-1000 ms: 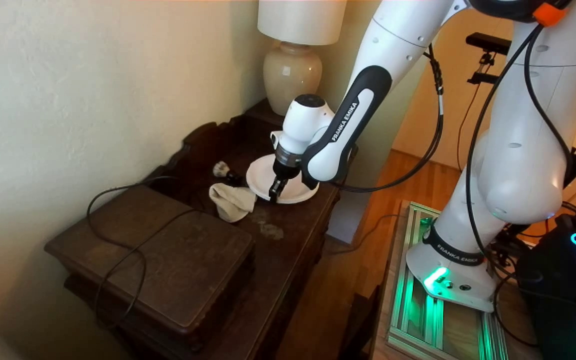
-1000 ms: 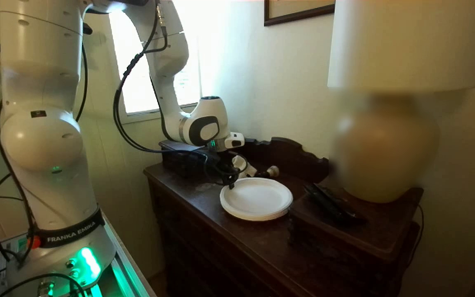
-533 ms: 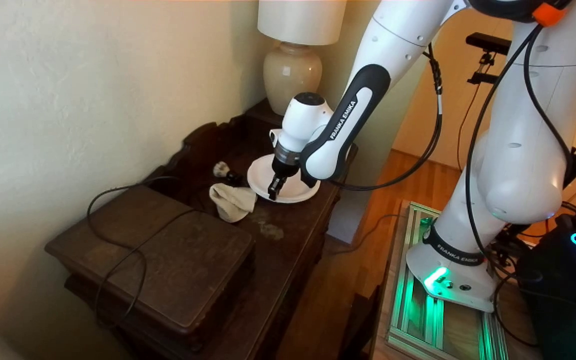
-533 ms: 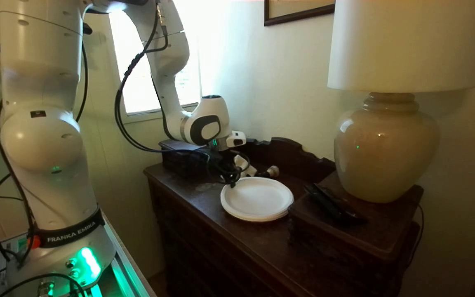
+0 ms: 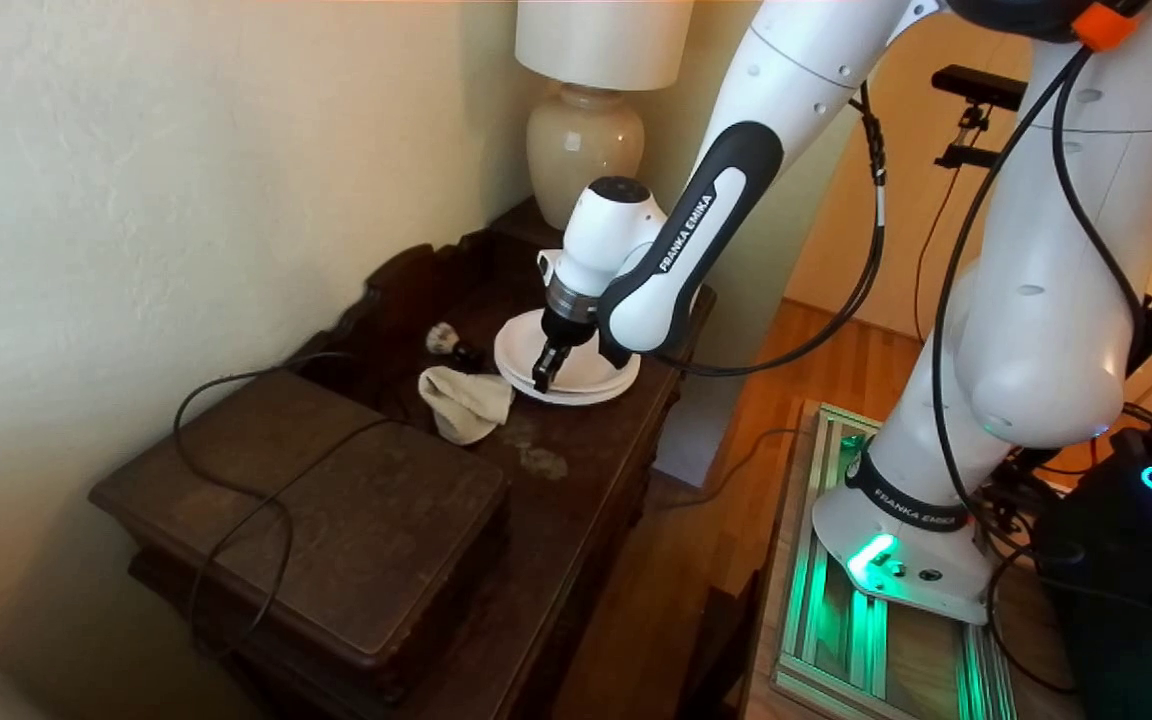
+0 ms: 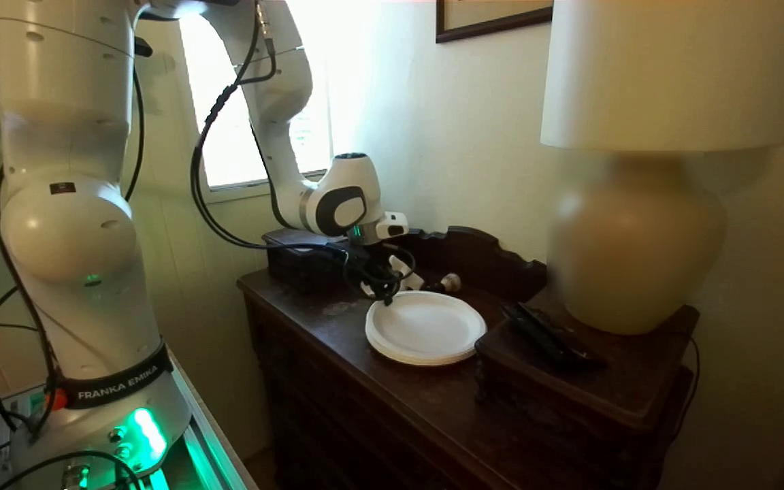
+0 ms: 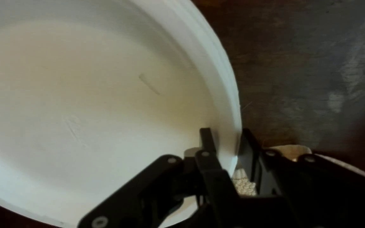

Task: Put one plate to the left

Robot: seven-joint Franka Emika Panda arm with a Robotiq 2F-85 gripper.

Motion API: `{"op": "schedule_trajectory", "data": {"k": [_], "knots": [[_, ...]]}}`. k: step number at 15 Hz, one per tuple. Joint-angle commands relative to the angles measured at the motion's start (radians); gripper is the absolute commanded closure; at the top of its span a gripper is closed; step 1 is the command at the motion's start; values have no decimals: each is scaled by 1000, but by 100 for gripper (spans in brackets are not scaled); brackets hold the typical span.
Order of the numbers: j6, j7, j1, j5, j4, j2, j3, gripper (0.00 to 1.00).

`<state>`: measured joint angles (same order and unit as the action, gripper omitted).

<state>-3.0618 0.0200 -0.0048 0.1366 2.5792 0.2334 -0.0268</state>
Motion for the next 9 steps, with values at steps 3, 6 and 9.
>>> {"op": "schedule_trajectory", "data": {"k": [3, 6, 9], "knots": [[20, -34, -6, -33, 14, -59, 20, 86], [30, -37, 1, -32, 20, -95, 29, 90], [51, -32, 17, -17, 23, -137, 24, 92]]}}
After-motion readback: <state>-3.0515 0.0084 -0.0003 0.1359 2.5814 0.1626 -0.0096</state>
